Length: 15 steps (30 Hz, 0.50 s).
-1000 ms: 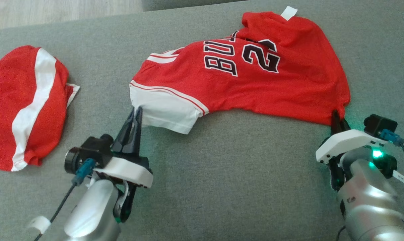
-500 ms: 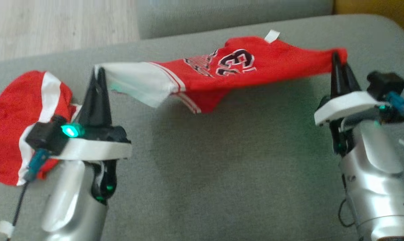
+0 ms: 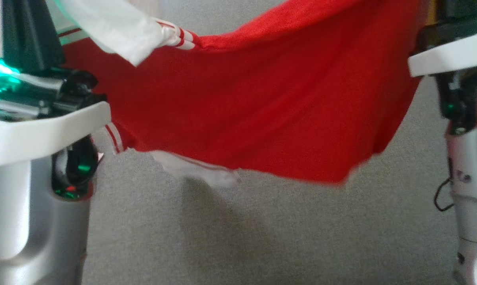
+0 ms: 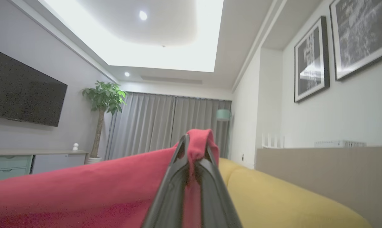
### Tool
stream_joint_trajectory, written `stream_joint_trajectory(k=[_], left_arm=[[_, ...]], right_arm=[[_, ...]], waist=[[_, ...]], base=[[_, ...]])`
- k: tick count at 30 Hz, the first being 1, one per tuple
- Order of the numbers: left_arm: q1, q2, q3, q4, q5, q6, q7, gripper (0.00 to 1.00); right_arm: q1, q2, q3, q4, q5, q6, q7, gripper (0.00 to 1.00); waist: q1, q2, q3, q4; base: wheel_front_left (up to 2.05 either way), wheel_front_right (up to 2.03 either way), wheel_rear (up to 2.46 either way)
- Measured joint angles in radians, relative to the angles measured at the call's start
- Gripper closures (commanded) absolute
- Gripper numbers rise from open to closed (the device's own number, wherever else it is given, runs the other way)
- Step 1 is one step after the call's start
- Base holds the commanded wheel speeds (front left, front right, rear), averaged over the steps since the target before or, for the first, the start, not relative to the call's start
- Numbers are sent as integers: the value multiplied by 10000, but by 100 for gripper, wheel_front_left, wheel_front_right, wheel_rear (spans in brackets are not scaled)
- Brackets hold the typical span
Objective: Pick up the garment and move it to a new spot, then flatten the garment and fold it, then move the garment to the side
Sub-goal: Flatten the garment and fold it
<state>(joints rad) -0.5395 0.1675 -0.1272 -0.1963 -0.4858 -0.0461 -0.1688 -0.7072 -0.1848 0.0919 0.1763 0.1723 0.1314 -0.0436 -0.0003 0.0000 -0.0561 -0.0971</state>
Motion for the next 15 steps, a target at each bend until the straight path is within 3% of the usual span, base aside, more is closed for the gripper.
stream_joint_trajectory(k=[8,15], left_arm=[[-99,426,10,-1143,-71,385,1398,100],[-1206,754,-119,176,-38,105,1797,100]], right_arm=[[924,-159,-445,-2406,121,0,1632,100],[557,-86,-669,-2096,533,0,2288,100]], waist=[[2,0,263,16],[3,0,1256,-74]], base=[[0,0,0],[0,0,0]])
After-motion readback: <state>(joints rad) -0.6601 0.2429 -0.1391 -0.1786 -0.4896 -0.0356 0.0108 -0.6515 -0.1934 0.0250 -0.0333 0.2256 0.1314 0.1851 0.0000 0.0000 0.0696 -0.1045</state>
